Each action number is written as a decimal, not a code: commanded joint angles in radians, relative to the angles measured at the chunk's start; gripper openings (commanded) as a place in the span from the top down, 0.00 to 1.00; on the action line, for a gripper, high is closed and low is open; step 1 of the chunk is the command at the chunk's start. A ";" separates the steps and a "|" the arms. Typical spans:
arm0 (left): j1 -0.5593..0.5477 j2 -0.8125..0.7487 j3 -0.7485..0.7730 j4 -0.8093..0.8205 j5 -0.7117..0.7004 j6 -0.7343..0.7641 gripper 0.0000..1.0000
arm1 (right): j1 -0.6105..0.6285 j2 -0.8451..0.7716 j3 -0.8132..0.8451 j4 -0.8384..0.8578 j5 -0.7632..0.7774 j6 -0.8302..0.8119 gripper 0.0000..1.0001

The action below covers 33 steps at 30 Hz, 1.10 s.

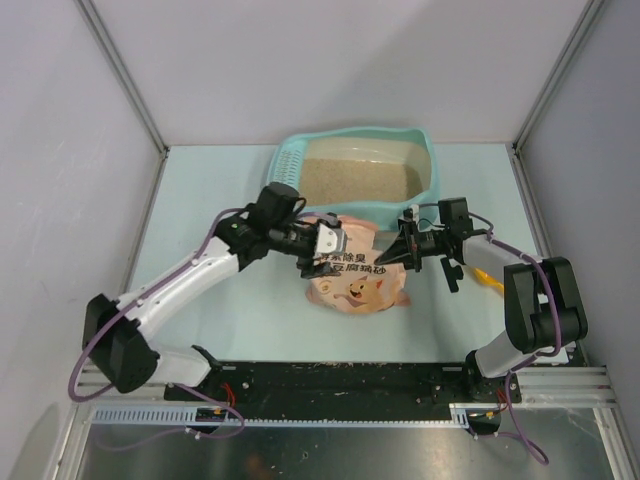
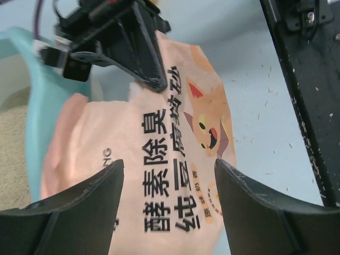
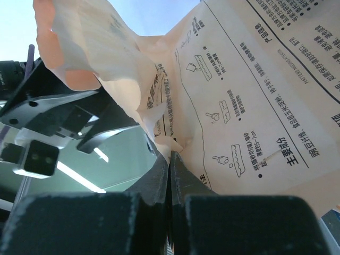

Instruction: Fill the litter box with clean litter

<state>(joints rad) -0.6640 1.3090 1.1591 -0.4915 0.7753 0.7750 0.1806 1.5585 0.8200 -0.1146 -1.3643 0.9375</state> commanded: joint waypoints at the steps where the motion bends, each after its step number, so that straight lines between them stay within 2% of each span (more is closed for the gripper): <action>1: -0.051 0.059 0.030 -0.056 -0.054 0.171 0.26 | 0.016 -0.020 0.018 -0.028 -0.053 0.001 1.00; 4: -0.074 0.094 0.024 -0.056 -0.097 0.210 0.27 | 0.016 -0.026 0.005 -0.022 -0.047 0.007 1.00; 8: -0.088 0.140 0.036 -0.058 -0.157 0.237 0.34 | 0.017 -0.026 -0.008 -0.011 -0.044 0.017 1.00; 16: -0.092 0.187 0.051 -0.058 -0.205 0.224 0.52 | 0.013 -0.032 -0.015 -0.011 -0.044 0.017 1.00; 17: -0.094 0.185 0.048 -0.058 -0.206 0.219 0.58 | 0.010 -0.034 -0.013 -0.008 -0.044 0.020 1.00; 19: -0.097 0.176 0.042 -0.058 -0.223 0.199 0.63 | -0.030 -0.035 -0.009 -0.016 -0.045 0.011 0.92; 20: -0.098 0.170 0.036 -0.058 -0.228 0.192 0.68 | -0.055 -0.038 -0.001 -0.039 -0.041 -0.018 0.83; 21: -0.100 0.159 0.030 -0.058 -0.240 0.175 0.70 | -0.079 -0.044 0.007 -0.084 -0.033 -0.047 0.82; 22: -0.100 0.154 0.025 -0.058 -0.245 0.165 0.72 | -0.129 -0.051 0.019 -0.098 -0.016 -0.110 0.81; 23: -0.100 0.151 0.019 -0.056 -0.249 0.152 0.76 | -0.153 -0.057 0.043 -0.115 -0.006 -0.143 0.74; 25: -0.100 0.142 0.014 -0.056 -0.260 0.100 0.78 | -0.171 -0.080 0.094 -0.222 0.045 -0.251 0.67; 26: -0.100 0.138 0.011 -0.056 -0.261 0.081 0.80 | -0.206 -0.086 0.170 -0.279 0.065 -0.401 0.64; 27: -0.100 0.131 0.010 -0.055 -0.261 0.048 0.81 | -0.204 -0.089 0.215 -0.413 0.085 -0.513 0.64; 28: -0.100 0.131 0.008 -0.056 -0.260 0.031 0.81 | -0.199 -0.101 0.263 -0.487 0.141 -0.619 0.63; 29: -0.100 0.128 0.005 -0.055 -0.255 0.012 0.81 | -0.184 -0.116 0.312 -0.549 0.171 -0.837 0.61; 30: -0.100 0.127 0.002 -0.053 -0.251 -0.023 0.81 | -0.146 -0.135 0.359 -0.600 0.197 -0.915 0.61; 33: -0.100 0.112 -0.013 -0.047 -0.237 -0.072 0.81 | -0.054 -0.270 0.363 -0.605 0.339 -1.191 0.55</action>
<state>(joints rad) -0.7647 1.4773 1.1675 -0.5381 0.5331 0.8162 0.0181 1.4651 1.1263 -0.5514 -1.1839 0.2615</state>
